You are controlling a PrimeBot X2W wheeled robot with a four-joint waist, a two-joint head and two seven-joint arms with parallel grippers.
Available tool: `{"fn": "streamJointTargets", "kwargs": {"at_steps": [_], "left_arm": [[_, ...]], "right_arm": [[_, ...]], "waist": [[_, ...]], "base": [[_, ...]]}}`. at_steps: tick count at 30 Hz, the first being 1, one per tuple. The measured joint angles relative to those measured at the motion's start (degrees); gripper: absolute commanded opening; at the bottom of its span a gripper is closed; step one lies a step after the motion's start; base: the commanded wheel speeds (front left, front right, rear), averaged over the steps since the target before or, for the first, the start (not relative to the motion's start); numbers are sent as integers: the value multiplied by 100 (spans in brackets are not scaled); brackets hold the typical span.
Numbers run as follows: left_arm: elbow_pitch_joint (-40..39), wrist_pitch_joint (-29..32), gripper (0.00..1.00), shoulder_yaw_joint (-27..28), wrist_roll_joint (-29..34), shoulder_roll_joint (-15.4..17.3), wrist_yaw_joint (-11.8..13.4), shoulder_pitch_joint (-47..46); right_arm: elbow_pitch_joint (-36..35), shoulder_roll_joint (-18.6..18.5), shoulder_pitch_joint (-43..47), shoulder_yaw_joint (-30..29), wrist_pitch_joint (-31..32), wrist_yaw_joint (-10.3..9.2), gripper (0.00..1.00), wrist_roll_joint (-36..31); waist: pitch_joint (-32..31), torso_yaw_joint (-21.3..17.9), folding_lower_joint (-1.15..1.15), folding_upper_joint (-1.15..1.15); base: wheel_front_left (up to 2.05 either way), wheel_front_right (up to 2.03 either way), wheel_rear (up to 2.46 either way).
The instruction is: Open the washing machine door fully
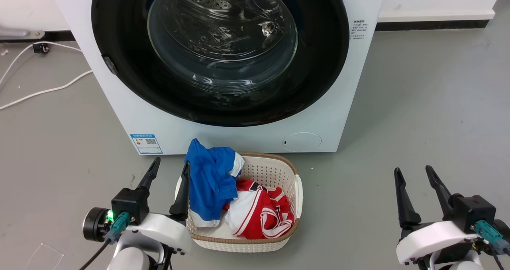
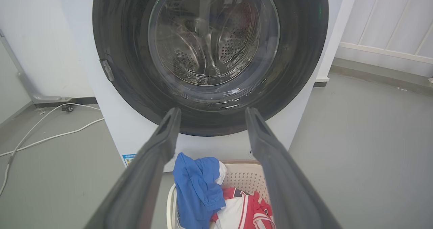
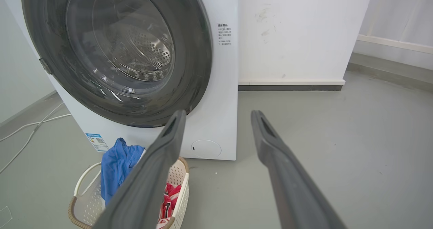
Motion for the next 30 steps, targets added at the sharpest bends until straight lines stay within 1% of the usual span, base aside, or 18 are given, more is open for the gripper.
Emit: {"fn": "streamJointTargets", "kwargs": {"at_steps": [5, 6, 7, 14, 17, 18, 23, 26, 28, 30], "left_arm": [[29, -8, 100, 47, -60, -46, -26, 1], [27, -8, 100, 53, -60, -48, -30, 1], [30, -8, 100, 59, -59, -53, -31, 1], [35, -9, 100, 89, -41, -110, -55, 0], [34, -9, 100, 110, 1, -122, -56, 0], [35, -9, 100, 116, 5, -125, -57, 0], [11, -14, 100, 152, -34, -157, -73, -9], [-14, -14, 100, 153, -52, -166, -82, -76], [-36, -14, 100, 148, -51, -174, -93, -124], [-51, -14, 100, 157, -49, -176, -98, -146]], "right_arm": [[30, 0, -1, 11, -1, 0, 100, 45], [40, 0, -2, 11, 0, 0, 44, 88], [49, 0, -2, 10, 4, 0, 0, 124], [92, 2, -26, -38, 5, 0, 0, 260], [163, 2, -66, -112, -3, 0, 0, 633], [221, 4, -93, -151, -3, 0, 0, 912], [719, 5, -275, -319, -5, -1, 0, 2955], [1028, 3, -537, -276, 15, -1, 0, 4690], [1156, 9, -747, -256, 122, -2, 0, 6062], [1182, 11, -979, -336, 214, -2, 0, 7061]], "waist": [[-5, -4, 0, 0], [-4, -5, 0, 0], [-1, -7, 0, 0], [12, -8, 0, 0], [17, -8, 0, 0], [19, -8, 0, 0], [60, 6, 0, 0], [136, 12, 0, 0], [204, 19, 0, 0], [282, 24, 0, 0]], "base": [[0, 0, 0], [0, 0, 0], [0, 0, 0], [0, 0, 0], [0, 0, 0], [0, 0, 0], [0, 0, 0], [0, 0, 0], [0, 0, 0], [0, 0, 0]]}}
